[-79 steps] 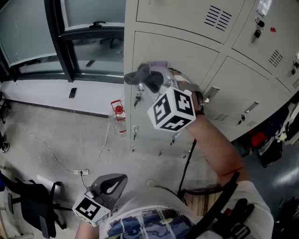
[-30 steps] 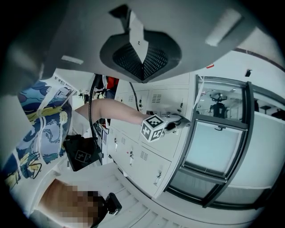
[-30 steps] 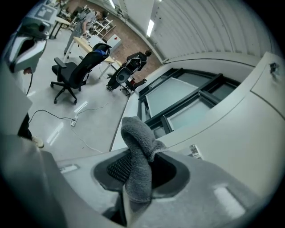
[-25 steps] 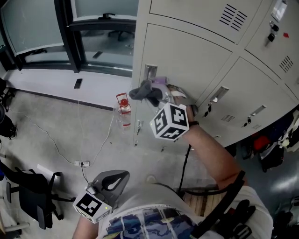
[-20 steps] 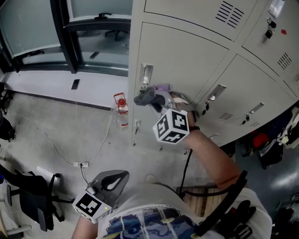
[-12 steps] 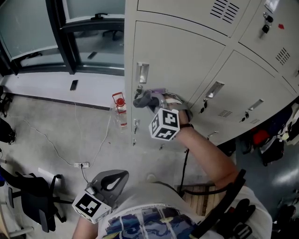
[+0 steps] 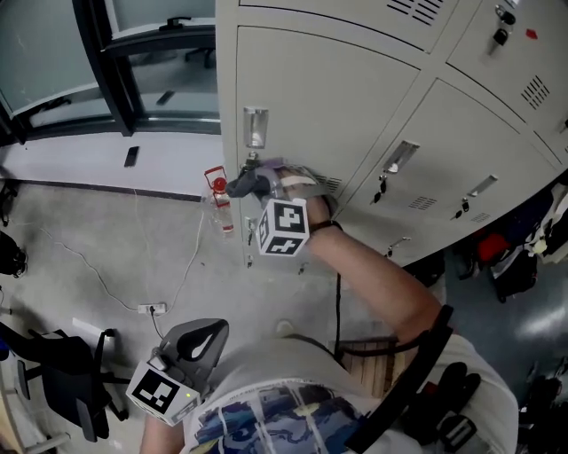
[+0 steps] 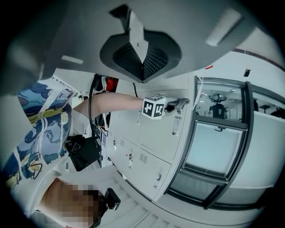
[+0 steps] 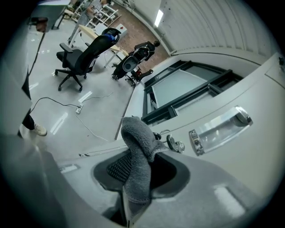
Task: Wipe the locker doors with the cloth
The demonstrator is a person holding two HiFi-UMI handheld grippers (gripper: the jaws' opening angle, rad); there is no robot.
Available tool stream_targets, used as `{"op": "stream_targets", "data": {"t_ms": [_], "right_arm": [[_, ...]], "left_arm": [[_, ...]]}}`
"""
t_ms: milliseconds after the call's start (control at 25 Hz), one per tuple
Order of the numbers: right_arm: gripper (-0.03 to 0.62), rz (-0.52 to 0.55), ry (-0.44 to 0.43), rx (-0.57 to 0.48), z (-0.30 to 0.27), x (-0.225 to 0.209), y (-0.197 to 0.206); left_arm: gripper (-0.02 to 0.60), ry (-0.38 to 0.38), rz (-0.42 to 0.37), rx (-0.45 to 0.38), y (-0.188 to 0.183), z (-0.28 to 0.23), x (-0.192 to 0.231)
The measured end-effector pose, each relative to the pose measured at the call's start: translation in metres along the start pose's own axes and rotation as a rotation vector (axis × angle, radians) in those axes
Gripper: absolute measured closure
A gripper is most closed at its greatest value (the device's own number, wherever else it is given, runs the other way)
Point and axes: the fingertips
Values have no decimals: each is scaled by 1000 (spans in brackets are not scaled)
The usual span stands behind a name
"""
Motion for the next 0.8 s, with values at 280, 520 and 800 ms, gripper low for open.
{"op": "stream_targets", "data": {"t_ms": [280,520,800], "right_arm": [[482,8,-42,-3,-19,21,-3],[480,-15,-106,-6,-36,45,-2],[482,-66,-164,-24,-57,70,-4]], "left_arm": [[580,-12,7,6,0,-4,3],[580,-22,18,10,1,-7,5],[580,-48,43,44,5,-10,10]]}}
Point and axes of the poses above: the fingertips, and each gripper's own axes: z backward along the fingers, x to its left, y out of its underside, and after that the axes turned 6 degrees about z, right-handed
